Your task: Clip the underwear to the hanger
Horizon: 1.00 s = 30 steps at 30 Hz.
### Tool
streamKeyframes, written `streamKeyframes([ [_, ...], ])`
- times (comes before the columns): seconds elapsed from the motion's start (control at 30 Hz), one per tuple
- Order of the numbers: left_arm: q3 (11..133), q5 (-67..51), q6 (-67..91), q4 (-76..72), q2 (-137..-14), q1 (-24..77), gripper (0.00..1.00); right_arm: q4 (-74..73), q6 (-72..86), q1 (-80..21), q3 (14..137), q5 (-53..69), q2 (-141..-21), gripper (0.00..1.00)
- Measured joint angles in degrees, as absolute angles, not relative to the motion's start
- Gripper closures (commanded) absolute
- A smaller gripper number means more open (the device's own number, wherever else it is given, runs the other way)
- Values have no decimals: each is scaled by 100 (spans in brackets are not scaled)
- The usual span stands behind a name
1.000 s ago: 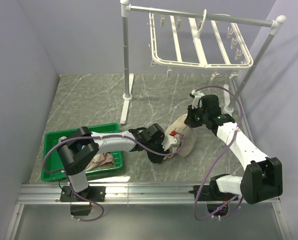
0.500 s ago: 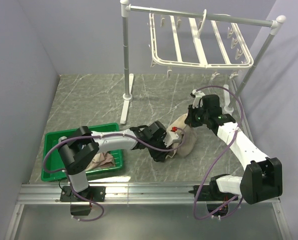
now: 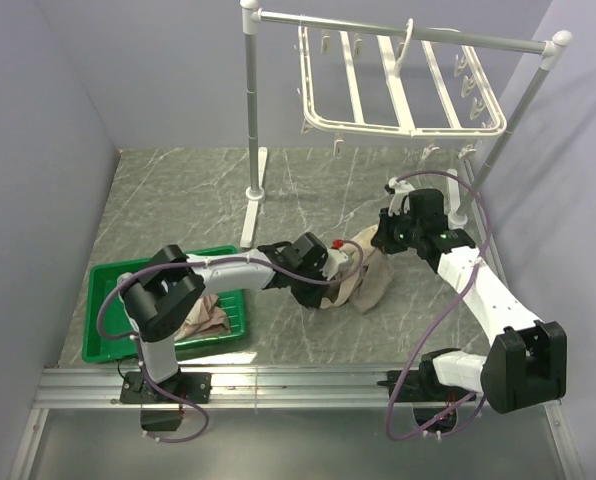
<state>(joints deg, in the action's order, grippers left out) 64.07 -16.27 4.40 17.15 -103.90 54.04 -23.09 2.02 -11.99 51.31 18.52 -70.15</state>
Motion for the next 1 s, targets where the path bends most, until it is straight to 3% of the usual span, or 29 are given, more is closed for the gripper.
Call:
streamKeyframes([
  [0.17,6296,-1855,467,1710,-10121,4912,100,-2318,161,-928,5131,2047,-6770,100],
  [0.53,6106,-2150,-510,1793,-7778,4740,100,-2331,-735,-696,5118,2965,-5273,100],
  [1.0,6049,-1957,-1253,2971,-6735,4729,100,-2995,-1979,-685,4875,3129,-3809,100],
])
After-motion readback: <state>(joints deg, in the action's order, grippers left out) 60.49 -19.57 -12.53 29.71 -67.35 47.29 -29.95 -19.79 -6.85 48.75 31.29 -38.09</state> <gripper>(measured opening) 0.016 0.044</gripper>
